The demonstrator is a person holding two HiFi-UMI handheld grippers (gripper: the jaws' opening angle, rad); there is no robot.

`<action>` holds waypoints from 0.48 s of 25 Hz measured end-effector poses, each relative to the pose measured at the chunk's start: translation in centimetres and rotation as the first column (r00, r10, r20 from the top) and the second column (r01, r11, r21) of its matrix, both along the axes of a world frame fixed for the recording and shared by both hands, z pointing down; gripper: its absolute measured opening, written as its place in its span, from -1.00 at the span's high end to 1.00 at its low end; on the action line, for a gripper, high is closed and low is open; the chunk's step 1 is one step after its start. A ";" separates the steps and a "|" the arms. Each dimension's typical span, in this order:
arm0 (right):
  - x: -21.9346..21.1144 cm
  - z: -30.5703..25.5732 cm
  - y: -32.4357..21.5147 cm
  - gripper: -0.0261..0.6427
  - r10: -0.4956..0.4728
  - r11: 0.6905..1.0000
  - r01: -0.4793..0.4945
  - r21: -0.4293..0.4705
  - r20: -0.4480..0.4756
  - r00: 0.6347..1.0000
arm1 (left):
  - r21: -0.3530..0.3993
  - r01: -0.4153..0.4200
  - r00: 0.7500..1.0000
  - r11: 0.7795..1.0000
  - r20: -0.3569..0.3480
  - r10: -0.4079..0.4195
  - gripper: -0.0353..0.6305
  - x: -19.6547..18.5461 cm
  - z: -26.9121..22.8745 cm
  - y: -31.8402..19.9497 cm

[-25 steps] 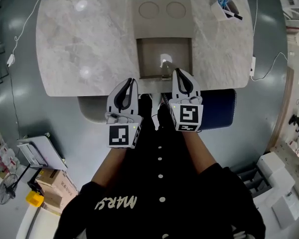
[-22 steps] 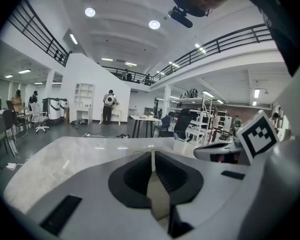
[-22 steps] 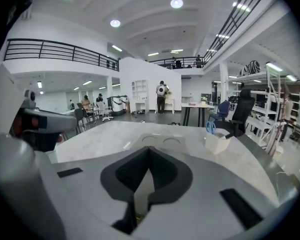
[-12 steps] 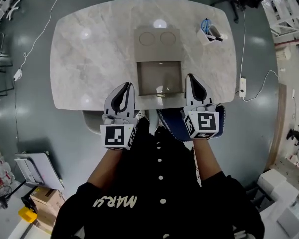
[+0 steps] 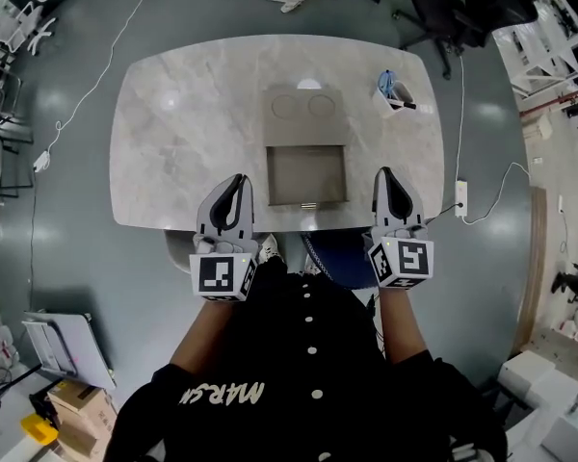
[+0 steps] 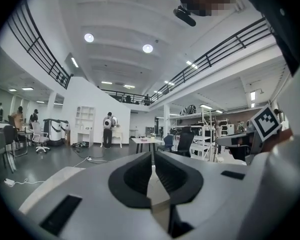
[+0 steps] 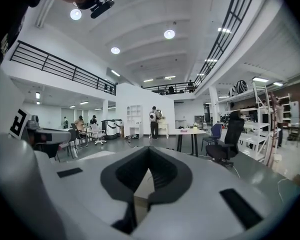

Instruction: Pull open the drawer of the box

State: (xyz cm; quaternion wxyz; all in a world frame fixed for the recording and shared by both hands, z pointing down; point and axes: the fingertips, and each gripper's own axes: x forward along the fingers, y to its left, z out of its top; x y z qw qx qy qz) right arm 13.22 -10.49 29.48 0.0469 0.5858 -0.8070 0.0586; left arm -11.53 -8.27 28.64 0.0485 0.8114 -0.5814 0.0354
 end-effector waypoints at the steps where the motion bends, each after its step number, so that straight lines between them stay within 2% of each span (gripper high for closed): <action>1: 0.1 -0.2 0.2 0.93 0.001 1.000 -0.001 0.007 0.006 1.000 | 0.005 0.005 1.000 1.000 0.004 -0.005 0.80 -0.2 -0.2 0.2; 12: 0.5 -1.5 2.2 0.93 -0.017 0.999 0.016 0.049 0.029 0.999 | 0.048 0.029 0.999 0.998 0.018 -0.029 0.80 -0.8 -1.9 1.8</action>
